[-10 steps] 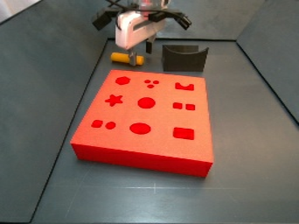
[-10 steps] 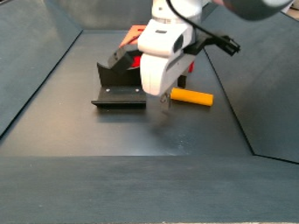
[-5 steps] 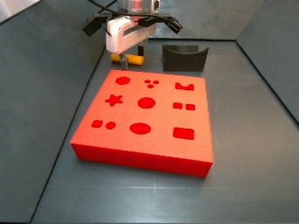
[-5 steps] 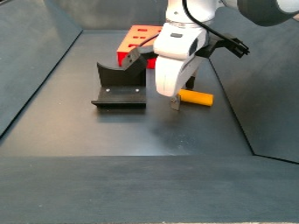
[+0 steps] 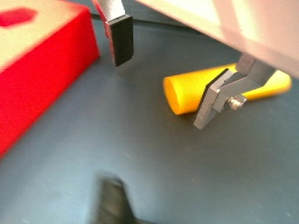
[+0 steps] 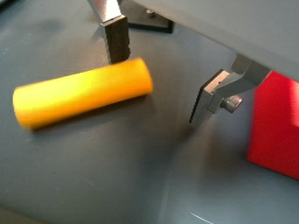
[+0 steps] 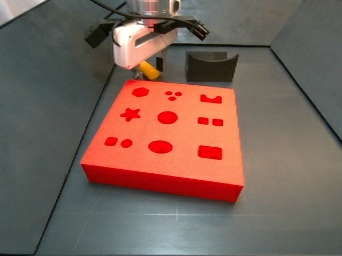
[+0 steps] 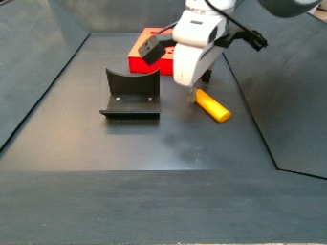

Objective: Pick up the oval object. Move up. Place the oval object on the fixture. Regrasp the oval object. Move to above the board. Insert the oval object.
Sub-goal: Pick up the oval object.

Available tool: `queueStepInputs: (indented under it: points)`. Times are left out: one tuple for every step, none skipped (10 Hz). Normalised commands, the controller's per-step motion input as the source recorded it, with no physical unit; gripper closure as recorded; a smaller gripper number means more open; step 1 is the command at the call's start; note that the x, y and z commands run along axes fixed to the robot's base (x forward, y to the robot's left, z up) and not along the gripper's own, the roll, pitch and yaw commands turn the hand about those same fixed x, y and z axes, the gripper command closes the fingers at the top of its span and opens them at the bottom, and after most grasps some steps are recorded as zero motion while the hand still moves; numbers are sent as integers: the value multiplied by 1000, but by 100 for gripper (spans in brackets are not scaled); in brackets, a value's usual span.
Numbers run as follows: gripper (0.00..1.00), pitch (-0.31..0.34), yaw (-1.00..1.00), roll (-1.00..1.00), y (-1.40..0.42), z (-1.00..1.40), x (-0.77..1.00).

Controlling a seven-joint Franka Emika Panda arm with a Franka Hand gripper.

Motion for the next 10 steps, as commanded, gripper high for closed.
queueStepInputs:
  points:
    - [0, -210, 397, -261, 97, 3, 0]
    - [0, -119, -420, -226, 54, 0, 414]
    - [0, -101, -709, -277, 77, -60, 386]
    - [0, -60, -823, -236, 0, -131, 251]
    - [0, -60, -883, -154, 0, -6, 131]
    - [0, -63, -766, -80, 34, 0, -120]
    - [0, -91, -431, -47, 237, 34, -729]
    - [0, -113, -317, -69, 306, 114, -811]
    - [0, -166, -243, -176, 326, 186, -683]
    - [0, -129, -426, -223, 246, 83, -143]
